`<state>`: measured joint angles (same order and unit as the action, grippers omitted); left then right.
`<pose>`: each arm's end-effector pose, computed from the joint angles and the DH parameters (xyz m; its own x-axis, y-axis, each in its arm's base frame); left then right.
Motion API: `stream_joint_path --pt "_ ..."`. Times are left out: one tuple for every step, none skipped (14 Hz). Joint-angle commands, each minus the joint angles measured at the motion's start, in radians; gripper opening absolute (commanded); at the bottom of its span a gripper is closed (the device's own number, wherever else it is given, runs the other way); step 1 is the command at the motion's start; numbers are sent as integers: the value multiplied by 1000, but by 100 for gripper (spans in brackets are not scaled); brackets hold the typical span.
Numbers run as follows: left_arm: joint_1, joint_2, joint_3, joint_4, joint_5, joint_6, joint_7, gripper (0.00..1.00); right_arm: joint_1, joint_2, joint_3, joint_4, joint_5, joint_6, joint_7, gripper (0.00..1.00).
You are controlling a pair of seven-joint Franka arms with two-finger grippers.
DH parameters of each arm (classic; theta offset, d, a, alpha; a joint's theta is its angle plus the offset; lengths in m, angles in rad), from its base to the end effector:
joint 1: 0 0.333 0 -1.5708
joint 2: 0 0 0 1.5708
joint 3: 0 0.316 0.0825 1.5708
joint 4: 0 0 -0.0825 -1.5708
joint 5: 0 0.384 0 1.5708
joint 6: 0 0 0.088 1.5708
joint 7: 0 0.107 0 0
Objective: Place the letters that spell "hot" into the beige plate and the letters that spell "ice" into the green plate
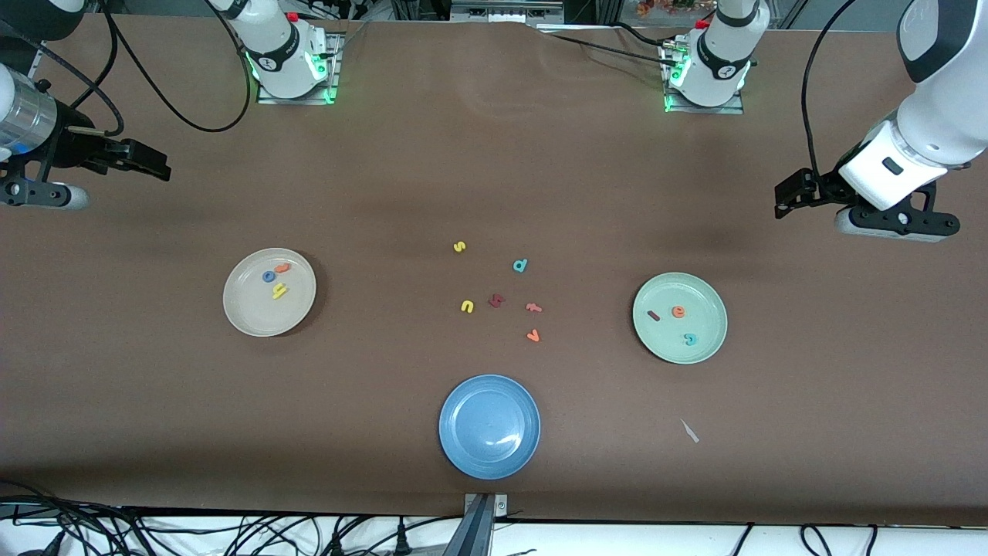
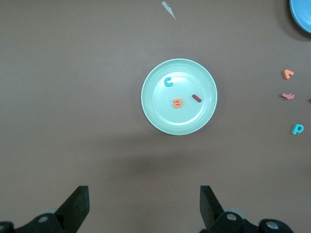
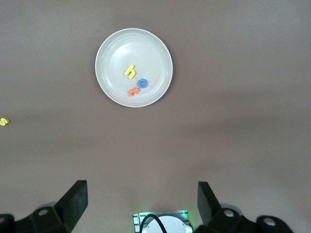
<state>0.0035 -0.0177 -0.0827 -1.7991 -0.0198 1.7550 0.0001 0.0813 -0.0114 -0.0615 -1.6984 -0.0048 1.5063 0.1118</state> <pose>0.5529 -0.0459 0.5415 0.9968 -0.0755 -0.0265 -0.0751 -0.9970 0.0179 0.5371 0.0099 0.5663 0.9797 -0.0924 -0.1782 -0.0895 -0.9957 0.0241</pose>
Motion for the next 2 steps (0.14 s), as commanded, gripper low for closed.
stream_joint_path --pt "13 2 -22 46 32 -43 -12 100 -6 7 6 20 -4 -20 -4 100" --pt "13 4 -22 53 32 -48 -12 100 -6 7 6 20 -4 -20 -4 100"
